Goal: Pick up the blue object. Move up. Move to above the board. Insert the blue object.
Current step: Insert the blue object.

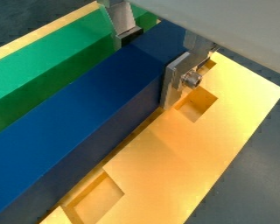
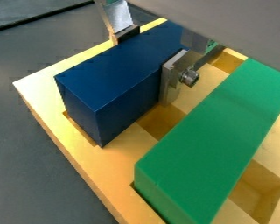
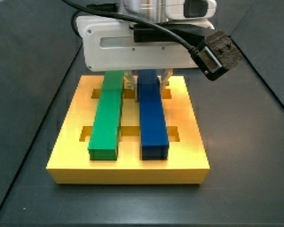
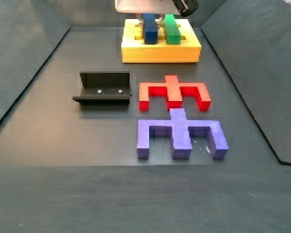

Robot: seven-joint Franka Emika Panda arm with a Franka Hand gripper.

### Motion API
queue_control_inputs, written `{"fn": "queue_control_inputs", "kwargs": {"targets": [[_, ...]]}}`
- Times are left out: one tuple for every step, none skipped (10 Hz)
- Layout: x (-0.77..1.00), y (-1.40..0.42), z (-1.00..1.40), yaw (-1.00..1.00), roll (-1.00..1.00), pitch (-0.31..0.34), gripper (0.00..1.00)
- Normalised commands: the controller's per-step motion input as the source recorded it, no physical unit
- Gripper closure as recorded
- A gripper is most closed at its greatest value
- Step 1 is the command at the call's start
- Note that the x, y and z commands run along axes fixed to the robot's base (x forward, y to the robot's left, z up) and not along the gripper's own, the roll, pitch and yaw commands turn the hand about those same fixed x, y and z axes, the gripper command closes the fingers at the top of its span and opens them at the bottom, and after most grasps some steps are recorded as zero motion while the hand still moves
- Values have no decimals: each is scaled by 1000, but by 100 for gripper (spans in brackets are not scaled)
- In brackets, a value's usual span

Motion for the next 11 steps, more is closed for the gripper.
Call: {"fn": "queue_control_inputs", "kwargs": {"targets": [[209, 0, -83, -34, 0, 0, 100], [140, 0, -77, -23, 0, 0, 100], [51, 0, -100, 0, 0, 0, 100], [37, 0, -120, 0, 0, 0, 100], [0, 0, -109, -31, 0, 0, 100], [-17, 66, -74, -154, 0, 0, 100], [-6, 57, -49, -169, 0, 0, 100], [0, 9, -11, -149, 0, 9, 100], [0, 0, -6, -134, 0, 23, 100], [0, 0, -9, -137, 37, 40, 100], [0, 0, -46, -100, 24, 19, 100]]}}
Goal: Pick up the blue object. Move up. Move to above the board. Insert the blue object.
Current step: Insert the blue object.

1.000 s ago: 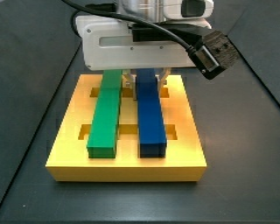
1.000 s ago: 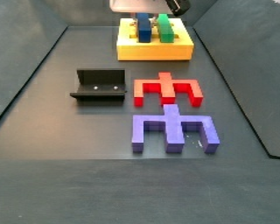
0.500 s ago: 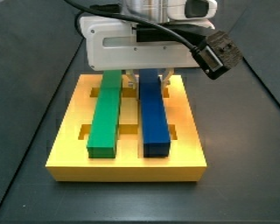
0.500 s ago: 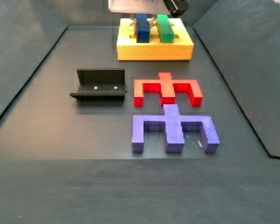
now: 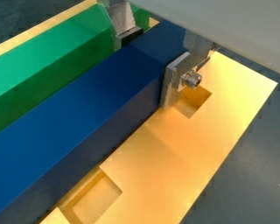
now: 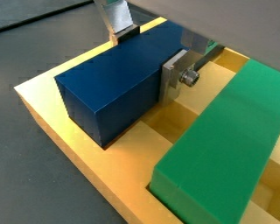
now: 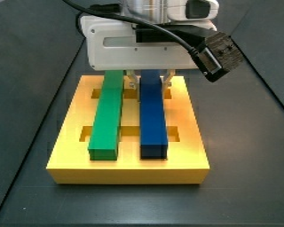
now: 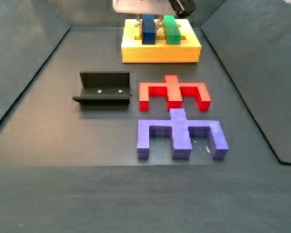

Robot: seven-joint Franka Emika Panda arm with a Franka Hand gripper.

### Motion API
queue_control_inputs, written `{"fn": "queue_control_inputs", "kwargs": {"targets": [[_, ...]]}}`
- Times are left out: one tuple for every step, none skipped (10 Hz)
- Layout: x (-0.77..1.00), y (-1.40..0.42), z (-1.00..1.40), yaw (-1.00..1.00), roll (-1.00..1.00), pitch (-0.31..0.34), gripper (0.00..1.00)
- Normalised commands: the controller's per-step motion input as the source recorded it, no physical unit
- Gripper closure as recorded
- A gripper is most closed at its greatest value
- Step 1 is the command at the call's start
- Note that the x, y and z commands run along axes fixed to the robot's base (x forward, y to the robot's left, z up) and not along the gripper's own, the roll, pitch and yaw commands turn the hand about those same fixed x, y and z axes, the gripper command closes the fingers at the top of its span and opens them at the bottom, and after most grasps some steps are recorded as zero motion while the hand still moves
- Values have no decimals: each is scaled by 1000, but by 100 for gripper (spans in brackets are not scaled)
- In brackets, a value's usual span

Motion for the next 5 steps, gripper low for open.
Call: {"fn": "queue_control_inputs", "kwargs": {"targets": [[11, 0, -14, 0, 1, 4, 100], [26, 0, -9, 0, 0, 0, 100], [109, 0, -66, 83, 20, 26, 100], [94, 0, -91, 123, 26, 20, 100], [0, 0, 0, 0, 0, 0, 100]]}}
